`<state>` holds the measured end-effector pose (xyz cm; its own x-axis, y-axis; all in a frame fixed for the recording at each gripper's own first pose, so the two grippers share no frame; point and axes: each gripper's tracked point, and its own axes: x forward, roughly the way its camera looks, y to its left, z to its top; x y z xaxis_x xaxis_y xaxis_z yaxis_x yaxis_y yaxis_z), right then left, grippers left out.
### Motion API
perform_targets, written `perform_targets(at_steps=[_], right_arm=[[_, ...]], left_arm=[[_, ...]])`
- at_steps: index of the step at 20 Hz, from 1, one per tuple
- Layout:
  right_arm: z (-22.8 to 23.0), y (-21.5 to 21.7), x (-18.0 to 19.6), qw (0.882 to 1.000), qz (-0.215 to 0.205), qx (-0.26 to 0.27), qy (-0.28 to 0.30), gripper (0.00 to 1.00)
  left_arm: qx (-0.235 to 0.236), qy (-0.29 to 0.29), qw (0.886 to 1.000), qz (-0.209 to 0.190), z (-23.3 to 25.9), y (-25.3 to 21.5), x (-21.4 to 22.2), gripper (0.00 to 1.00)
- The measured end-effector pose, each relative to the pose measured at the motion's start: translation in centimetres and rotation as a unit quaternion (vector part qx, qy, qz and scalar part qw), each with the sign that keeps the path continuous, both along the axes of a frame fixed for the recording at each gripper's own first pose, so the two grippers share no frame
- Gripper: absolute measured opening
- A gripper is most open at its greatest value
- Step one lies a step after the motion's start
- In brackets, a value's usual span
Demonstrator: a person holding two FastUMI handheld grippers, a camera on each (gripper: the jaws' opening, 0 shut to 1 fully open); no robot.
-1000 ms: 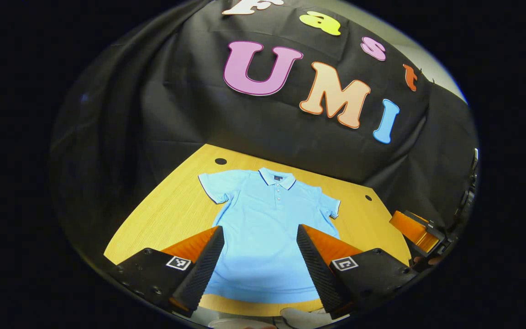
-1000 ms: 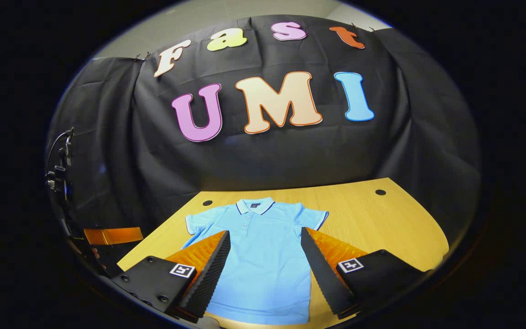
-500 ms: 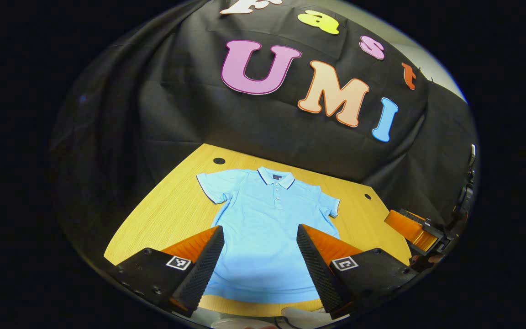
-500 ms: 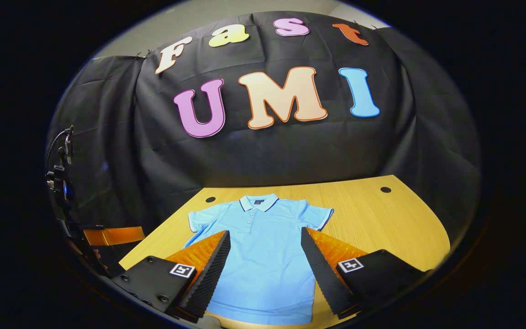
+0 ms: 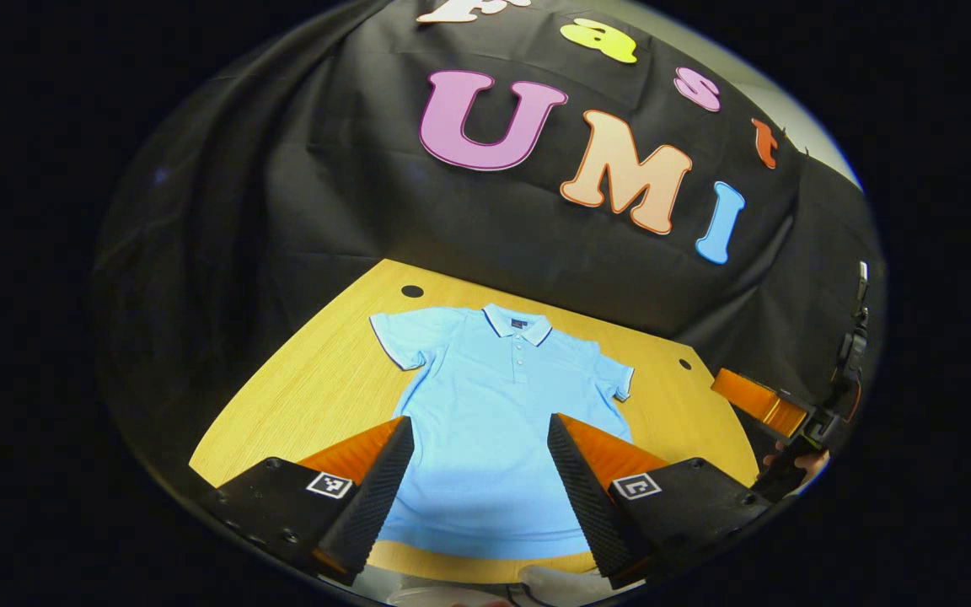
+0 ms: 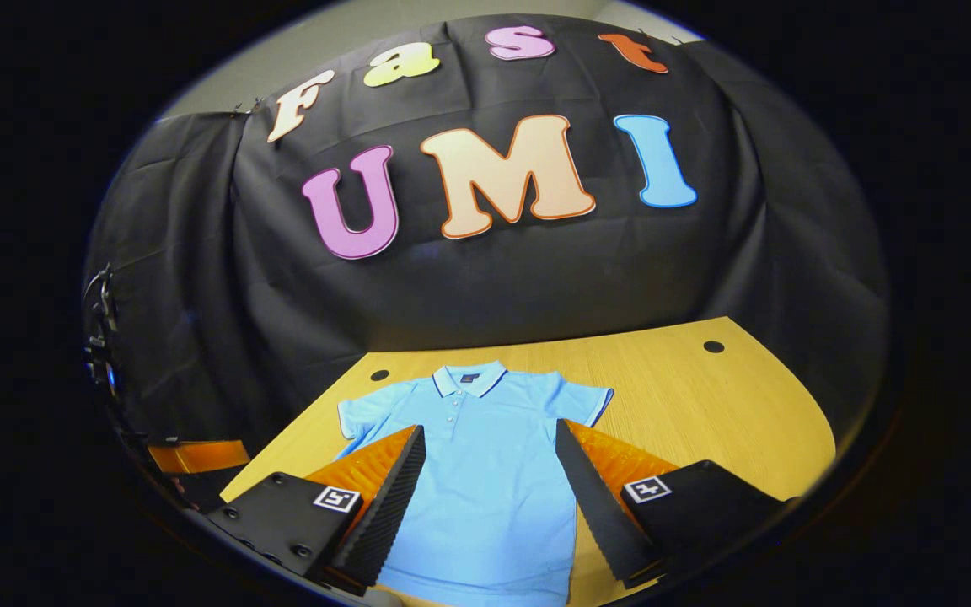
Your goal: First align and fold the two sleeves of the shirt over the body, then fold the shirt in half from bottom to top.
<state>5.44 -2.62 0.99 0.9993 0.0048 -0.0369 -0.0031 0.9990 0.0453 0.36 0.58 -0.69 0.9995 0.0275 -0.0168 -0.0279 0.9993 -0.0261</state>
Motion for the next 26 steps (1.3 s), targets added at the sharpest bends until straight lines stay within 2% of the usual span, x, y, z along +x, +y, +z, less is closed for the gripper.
perform_targets(at_steps=[4,9,17,23,24,25,26], right_arm=[[0.7,-3.2,4.6,1.0,-0.018,0.019,-0.003,0.98],[-0.2,-7.4,12.2,0.998,-0.045,0.037,0.008,0.97],[-5.1,-15.1,23.4,0.991,-0.099,0.042,0.079,0.97],[-8.8,-18.1,29.3,0.984,-0.124,0.057,0.115,0.97],[-9.3,-18.3,29.7,0.983,-0.126,0.064,0.121,0.92],[-9.9,-18.5,30.4,0.981,-0.127,0.071,0.127,0.97],[-10.4,-18.8,30.7,0.981,-0.13,0.071,0.128,0.92]], left_arm=[[-0.001,0.004,1.0,0.02,-0.2,0.5,-0.3,0.95],[-0.014,0.012,0.999,0.032,-1.3,0.5,-0.9,0.95],[-0.015,0.026,0.998,0.058,-1.8,-0.4,1.1,0.96],[-0.035,0.035,0.995,0.087,-2.4,-0.4,2.3,0.95],[-0.036,0.038,0.994,0.092,-2.6,-0.4,2.5,0.96],[-0.035,0.043,0.994,0.097,-2.8,-0.4,2.4,0.96],[-0.032,0.048,0.993,0.102,-3.1,-0.3,2.3,0.96]])
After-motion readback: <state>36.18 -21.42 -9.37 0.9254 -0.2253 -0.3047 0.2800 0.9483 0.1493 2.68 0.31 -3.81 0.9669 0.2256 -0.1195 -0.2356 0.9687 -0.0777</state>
